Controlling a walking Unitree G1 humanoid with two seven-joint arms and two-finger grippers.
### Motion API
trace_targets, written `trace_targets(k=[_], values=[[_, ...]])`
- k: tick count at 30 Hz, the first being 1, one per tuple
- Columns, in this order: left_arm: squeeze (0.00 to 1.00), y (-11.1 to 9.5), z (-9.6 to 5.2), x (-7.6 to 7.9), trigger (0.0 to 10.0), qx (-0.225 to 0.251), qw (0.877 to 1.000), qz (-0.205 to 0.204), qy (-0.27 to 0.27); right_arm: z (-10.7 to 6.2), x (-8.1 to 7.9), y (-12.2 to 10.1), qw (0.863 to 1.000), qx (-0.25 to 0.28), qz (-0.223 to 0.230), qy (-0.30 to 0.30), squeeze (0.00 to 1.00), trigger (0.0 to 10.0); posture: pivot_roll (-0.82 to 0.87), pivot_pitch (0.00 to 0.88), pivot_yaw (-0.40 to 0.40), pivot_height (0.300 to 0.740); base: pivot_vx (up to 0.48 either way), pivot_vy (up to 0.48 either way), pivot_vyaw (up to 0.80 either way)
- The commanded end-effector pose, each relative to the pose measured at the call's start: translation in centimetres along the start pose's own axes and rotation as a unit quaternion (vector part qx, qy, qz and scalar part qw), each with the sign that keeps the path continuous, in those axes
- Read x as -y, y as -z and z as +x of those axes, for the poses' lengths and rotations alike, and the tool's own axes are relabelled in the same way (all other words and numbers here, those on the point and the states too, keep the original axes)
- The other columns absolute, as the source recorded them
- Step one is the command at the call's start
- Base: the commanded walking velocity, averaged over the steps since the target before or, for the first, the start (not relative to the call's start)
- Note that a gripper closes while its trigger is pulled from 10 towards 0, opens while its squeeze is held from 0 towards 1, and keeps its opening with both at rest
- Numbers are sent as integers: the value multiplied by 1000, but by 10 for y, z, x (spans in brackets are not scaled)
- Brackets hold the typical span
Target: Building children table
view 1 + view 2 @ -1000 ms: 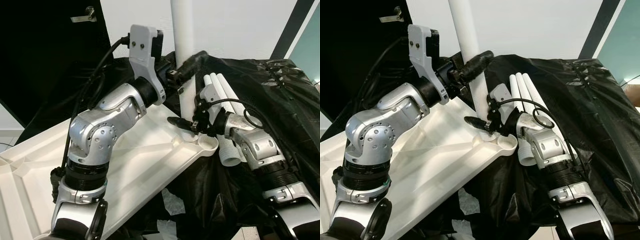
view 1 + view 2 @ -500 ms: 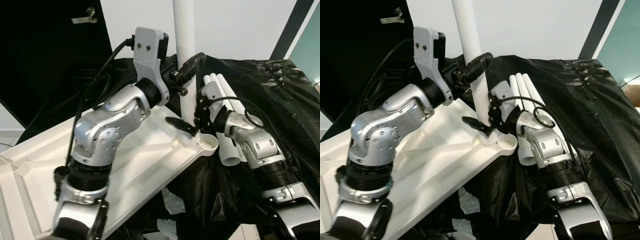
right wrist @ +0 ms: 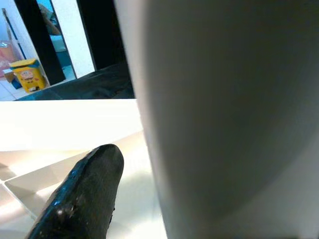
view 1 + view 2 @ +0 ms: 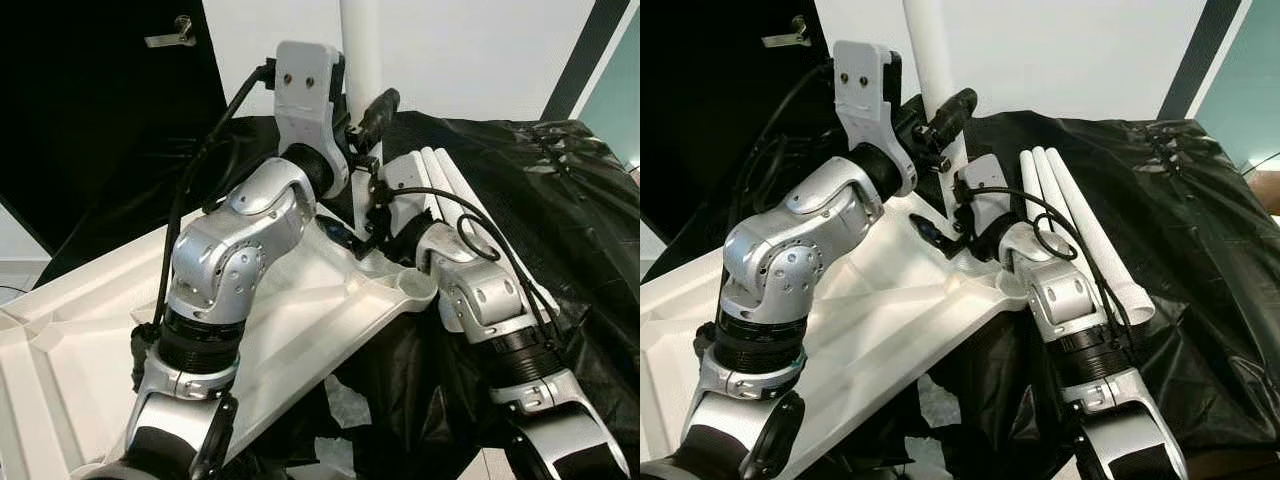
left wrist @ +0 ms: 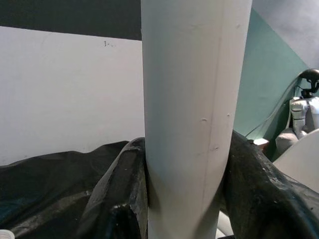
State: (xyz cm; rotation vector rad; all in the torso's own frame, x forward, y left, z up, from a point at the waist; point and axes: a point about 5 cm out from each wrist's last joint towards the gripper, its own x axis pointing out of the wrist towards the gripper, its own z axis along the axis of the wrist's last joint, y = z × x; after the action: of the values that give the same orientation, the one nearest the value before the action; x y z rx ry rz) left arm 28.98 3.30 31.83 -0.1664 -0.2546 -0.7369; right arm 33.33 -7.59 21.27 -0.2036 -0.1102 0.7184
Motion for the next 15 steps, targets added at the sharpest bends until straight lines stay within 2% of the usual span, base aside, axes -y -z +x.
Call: trace_targets(k=[1,2,3,4,5,7,8,9,10,15], values=[[0,-4,3,9,10000,11,1000,-1,23,1,-6,3,1000,-6,5,-6,0,7804,87,3,19,740,0,0,0],[0,-4,3,10,10000,11,1000,-1,25,1,-6,3,1000,-7,5,-4,0,5451,87,3,19,740,0,0,0],[0,-4,4,11,10000,11,1000,-1,25,1,-6,4,1000,-8,4,-2,0,5451,87,3,19,740,0,0,0],[0,-4,4,12,10000,11,1000,-1,26,1,-5,4,1000,-8,2,-1,0,4078,87,3,19,740,0,0,0],[0,-4,4,12,10000,11,1000,-2,27,1,-4,3,1000,-8,1,1,0,3647,87,3,19,740,0,0,0],[0,-4,4,13,10000,11,1000,-2,27,1,-3,3,1000,-8,-1,4,0,3490,87,3,19,740,0,0,0],[0,-4,5,13,10000,11,1000,-2,27,1,-2,2,1000,-7,-4,6,0,2667,87,3,19,740,0,0,0],[0,-4,5,14,10000,11,1000,-2,28,1,-2,2,1000,-7,-6,7,0,2667,87,8,17,740,0,0,0],[0,-4,5,15,10000,11,1000,-2,29,1,-1,1,1000,-6,-9,8,0,0,88,9,17,740,0,0,0],[0,-4,5,15,10000,11,1000,-1,29,1,-1,0,1000,-5,-10,9,0,0,88,9,17,740,0,0,0]])
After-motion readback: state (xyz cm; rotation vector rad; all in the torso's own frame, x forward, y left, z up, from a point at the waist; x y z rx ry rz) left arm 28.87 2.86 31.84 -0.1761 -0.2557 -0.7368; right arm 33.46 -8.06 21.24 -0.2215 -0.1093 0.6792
